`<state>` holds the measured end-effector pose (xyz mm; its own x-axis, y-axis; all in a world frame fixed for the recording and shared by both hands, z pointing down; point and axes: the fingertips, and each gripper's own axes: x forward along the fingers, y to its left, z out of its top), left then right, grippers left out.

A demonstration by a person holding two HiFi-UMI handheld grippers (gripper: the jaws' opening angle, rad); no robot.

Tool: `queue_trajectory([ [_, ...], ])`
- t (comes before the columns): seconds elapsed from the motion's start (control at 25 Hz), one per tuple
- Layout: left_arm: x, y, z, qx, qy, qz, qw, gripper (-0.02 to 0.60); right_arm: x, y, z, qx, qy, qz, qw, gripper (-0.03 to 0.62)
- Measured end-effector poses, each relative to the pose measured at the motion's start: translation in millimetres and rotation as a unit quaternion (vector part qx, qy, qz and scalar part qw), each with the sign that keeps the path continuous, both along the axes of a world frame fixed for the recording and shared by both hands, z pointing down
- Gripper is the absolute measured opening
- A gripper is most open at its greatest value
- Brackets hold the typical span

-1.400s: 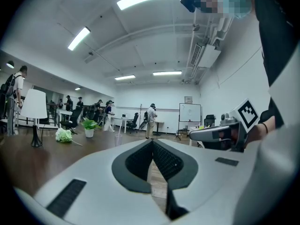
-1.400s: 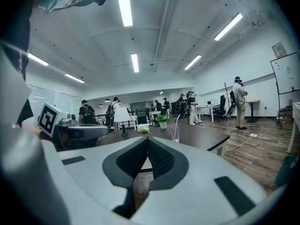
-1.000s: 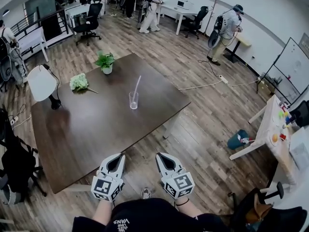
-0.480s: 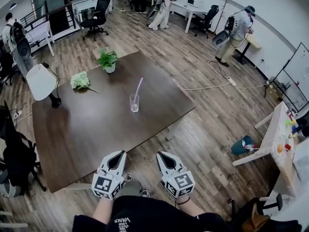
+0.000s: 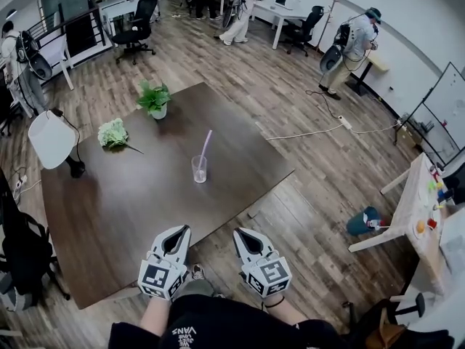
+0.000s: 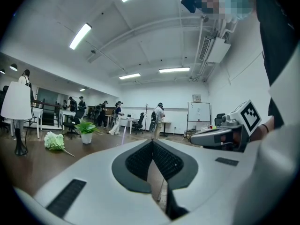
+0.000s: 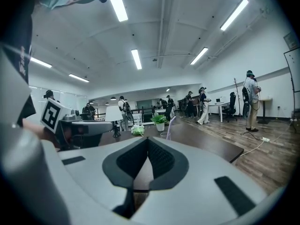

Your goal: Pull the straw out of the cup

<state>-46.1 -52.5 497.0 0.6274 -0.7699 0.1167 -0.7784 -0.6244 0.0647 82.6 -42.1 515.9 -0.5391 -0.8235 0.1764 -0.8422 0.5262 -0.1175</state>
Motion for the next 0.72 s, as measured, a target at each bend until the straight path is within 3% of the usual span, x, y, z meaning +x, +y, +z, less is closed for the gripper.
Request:
queue_trajectory([
  [0.72, -28.2, -128.2, -4.9, 0.004, 0.007, 0.044, 0.9990, 0.011, -37.1, -122.0, -4.5, 0.010, 0.001, 0.038, 0.999, 0.017],
])
